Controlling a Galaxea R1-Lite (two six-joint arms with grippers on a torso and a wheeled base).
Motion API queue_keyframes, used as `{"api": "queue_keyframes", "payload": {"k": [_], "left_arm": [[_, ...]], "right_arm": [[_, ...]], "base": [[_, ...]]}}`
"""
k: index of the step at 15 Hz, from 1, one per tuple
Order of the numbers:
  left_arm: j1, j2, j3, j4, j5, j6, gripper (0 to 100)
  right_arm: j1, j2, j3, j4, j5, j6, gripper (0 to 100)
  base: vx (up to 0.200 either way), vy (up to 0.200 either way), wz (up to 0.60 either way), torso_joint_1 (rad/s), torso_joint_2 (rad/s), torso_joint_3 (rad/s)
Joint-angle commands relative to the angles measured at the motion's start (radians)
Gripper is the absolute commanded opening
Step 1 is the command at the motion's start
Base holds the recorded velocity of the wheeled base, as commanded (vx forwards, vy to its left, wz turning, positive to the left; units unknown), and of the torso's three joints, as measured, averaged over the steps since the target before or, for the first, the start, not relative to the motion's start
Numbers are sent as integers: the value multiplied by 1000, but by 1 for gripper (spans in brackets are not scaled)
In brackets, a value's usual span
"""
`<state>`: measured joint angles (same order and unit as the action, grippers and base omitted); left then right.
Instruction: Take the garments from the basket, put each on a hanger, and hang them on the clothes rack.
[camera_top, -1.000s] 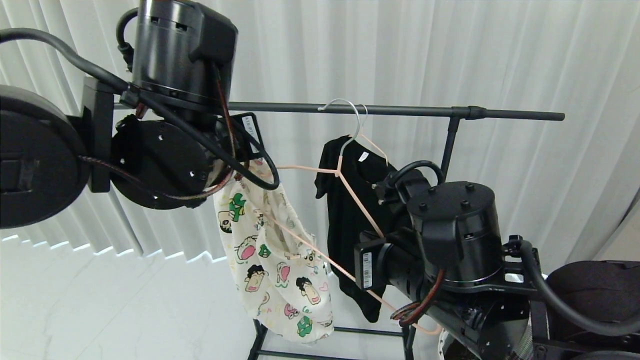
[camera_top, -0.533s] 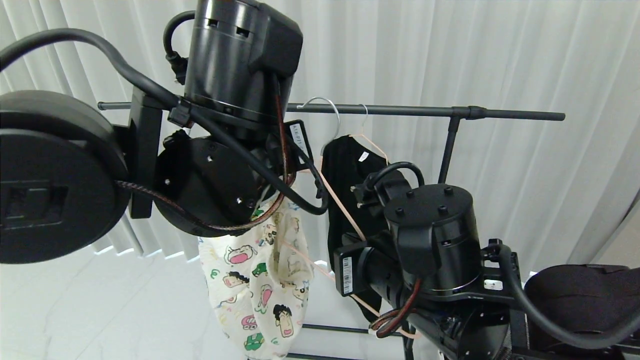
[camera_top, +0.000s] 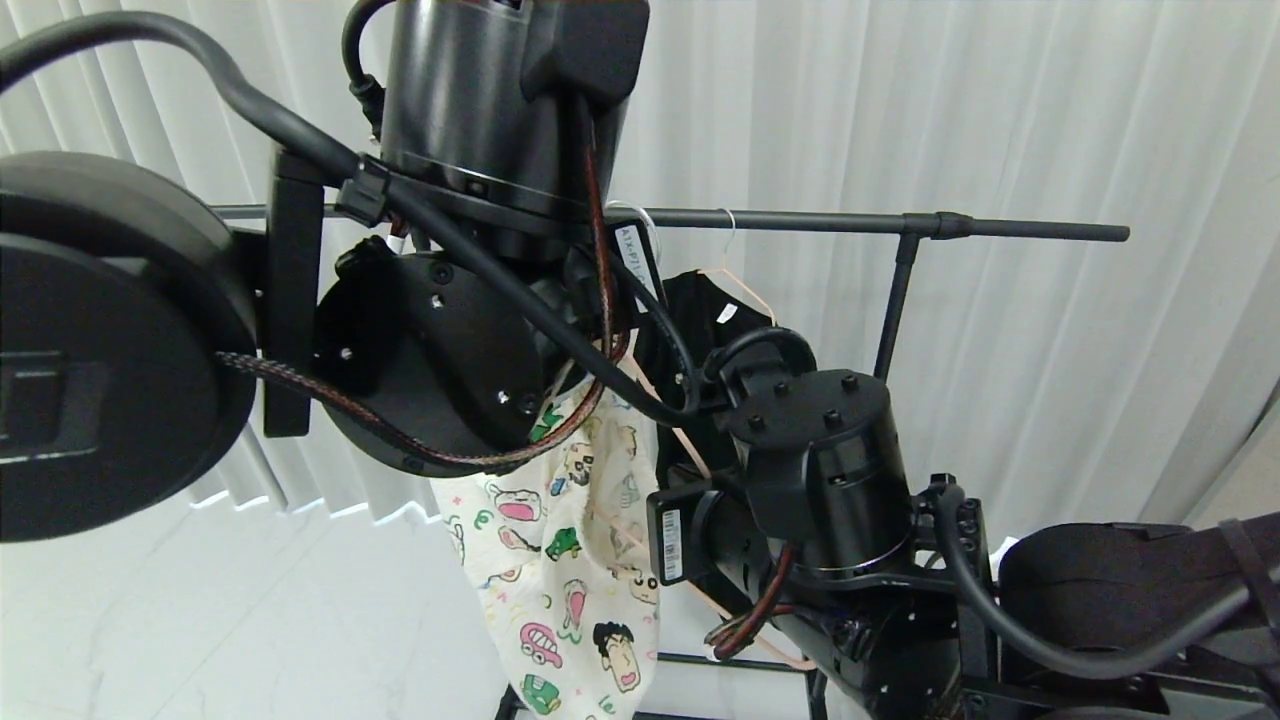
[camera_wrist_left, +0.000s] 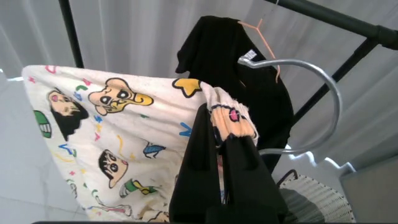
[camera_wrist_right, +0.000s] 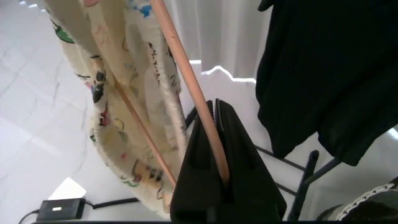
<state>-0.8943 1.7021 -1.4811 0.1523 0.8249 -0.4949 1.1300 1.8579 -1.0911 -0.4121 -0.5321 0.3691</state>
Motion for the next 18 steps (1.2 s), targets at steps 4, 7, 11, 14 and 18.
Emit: {"api": "queue_keyframes", "payload": {"k": [4,7,11,14,18], "left_arm": [[15,-38,25,67,-35,1,0],[15,-52,25,67,-50,2,100],[17,-99,61,73,-92,39,100],[44,-162,123,76,-104,153,100],[54,-332,266,76,-274,253,100]], "right_arm": [[-16,-2,3,-1,-40,-1,0],[-15,-2,3,-13,-57,-3,0],[-26,-5,7,-59,-100,-12,0],[-39,-14,8,-73,-103,-24,0],[-47,-54,79,-114,-106,-78,0]], "base": [[0,0,0,0,0,0],[0,0,0,0,0,0],[0,0,0,0,0,0],[0,0,0,0,0,0],[0,0,0,0,0,0]]}}
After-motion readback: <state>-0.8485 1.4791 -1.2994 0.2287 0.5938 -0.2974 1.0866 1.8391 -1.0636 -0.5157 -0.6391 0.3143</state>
